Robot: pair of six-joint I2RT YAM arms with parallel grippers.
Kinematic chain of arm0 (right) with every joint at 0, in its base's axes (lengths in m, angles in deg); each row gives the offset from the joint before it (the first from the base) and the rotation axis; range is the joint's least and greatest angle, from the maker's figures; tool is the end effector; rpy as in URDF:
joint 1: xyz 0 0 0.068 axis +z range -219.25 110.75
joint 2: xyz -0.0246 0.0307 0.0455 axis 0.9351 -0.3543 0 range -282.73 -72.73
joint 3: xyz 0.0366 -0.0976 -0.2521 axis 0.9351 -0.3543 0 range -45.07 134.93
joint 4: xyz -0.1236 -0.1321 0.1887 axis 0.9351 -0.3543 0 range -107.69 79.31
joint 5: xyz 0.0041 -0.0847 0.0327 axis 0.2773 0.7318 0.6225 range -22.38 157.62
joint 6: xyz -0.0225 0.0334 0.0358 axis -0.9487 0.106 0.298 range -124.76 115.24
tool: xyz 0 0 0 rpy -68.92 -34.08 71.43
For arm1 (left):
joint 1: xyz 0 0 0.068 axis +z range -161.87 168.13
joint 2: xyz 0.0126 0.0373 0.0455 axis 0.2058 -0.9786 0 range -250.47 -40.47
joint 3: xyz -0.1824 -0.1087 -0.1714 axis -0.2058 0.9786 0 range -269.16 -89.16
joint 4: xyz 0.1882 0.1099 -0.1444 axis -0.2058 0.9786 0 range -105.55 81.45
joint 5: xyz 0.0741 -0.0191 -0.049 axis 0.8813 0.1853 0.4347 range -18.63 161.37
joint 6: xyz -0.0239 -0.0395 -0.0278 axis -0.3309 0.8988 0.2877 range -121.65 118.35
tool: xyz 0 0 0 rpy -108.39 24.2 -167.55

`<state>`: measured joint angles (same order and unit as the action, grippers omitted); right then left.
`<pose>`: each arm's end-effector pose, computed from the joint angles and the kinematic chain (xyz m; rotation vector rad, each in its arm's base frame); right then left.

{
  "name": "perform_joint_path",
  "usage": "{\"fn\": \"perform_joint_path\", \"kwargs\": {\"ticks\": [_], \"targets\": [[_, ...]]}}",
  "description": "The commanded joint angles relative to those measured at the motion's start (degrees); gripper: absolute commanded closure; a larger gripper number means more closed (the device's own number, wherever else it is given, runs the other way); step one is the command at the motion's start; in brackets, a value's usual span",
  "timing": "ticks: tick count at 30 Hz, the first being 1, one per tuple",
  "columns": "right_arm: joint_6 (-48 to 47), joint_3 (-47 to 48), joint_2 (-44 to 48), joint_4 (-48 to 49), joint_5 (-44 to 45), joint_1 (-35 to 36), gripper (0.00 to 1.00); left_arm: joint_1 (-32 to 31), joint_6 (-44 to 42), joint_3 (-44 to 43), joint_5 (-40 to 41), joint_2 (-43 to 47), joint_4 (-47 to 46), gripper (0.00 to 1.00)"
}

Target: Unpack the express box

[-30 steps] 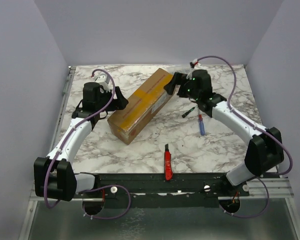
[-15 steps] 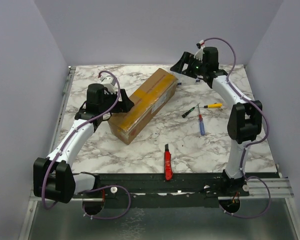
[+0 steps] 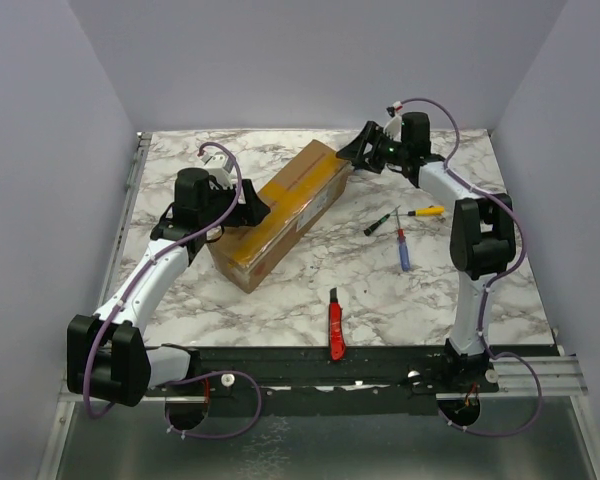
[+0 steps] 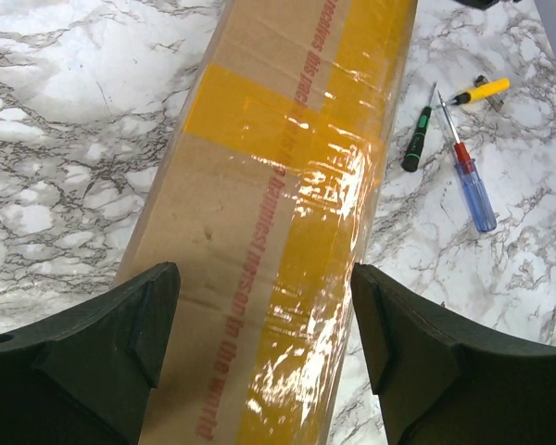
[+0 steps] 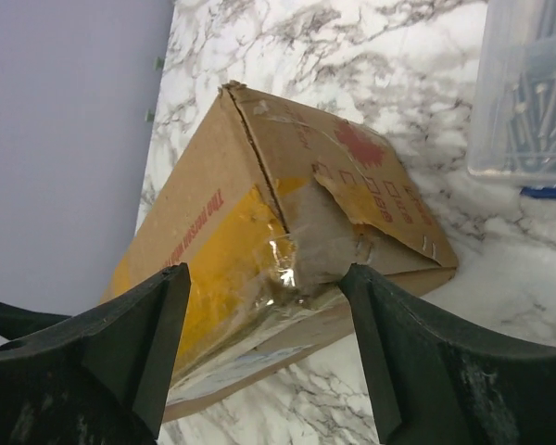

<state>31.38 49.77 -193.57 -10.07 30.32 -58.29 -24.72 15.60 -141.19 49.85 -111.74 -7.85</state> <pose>0.4810 0.1151 0.2429 0.0198 2.1143 1.1625 0.2717 -0.0754 0.2910 0.1613 2.0737 -0.7082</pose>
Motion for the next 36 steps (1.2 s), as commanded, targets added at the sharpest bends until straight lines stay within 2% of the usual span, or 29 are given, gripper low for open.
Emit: {"fn": "perform_joint_path", "kwargs": {"ticks": [1, 4, 7, 9, 11, 14, 18, 24, 27, 29, 33, 36], "targets": [[6.12, -4.53, 2.71, 8.86, -5.38, 1.58, 0.22, -0.24, -0.25, 0.35, -1.34, 0.03, -1.43, 0.19], [5.48, -3.06, 2.2, 7.63, -5.61, 1.77, 0.22, -0.17, -0.45, 0.33, -0.73, -0.16, -1.45, 0.19], [-3.78, 1.99, 3.38, -7.09, 2.72, 1.74, 0.17, -0.21, -0.6, 0.43, -0.75, 0.57, -1.32, 0.19], [-8.72, 2.45, 6.09, -14.71, 10.3, 1.78, 0.09, -0.19, -0.81, 0.71, 0.33, 1.38, -1.29, 0.19], [-13.17, 0.89, 10.36, -20.24, 18.91, 1.78, 0.01, -0.18, -0.82, 0.71, 0.94, 1.77, -1.15, 0.19], [-16.89, -3.78, 18.93, -26.66, 31.66, 2.14, 0.0, -0.19, -0.74, 0.44, 0.31, 2.03, -0.9, 0.19], [-14.8, -15.42, 28.53, -30.14, 39.68, 5.45, 0.0, -0.12, -0.43, 0.25, 0.33, 2.27, -0.69, 0.19], [-2.72, -34.66, 41.95, -34.15, 51.26, 21.2, 0.01, -0.08, 0.03, -0.04, 0.36, 2.45, -0.08, 0.19], [3.78, -40.02, 47.16, -38.53, 55.1, 29.34, 0.02, -0.11, 0.22, -0.09, 0.25, 2.38, 0.26, 0.19], [7.94, -43.01, 49.45, -40.61, 54.65, 35.66, 0.04, -0.1, 0.34, -0.16, 0.31, 2.05, 0.4, 0.19], [17.13, -46.1, 49.58, -40.84, 55.73, 49.55, 0.04, 0.0, 0.42, -0.44, -0.27, 1.51, 0.8, 0.19], [22.87, -43.87, 44.63, -42.24, 59.05, 57.85, 0.03, -0.02, 0.26, -0.4, 0.11, 1.48, 0.84, 0.19]]}}
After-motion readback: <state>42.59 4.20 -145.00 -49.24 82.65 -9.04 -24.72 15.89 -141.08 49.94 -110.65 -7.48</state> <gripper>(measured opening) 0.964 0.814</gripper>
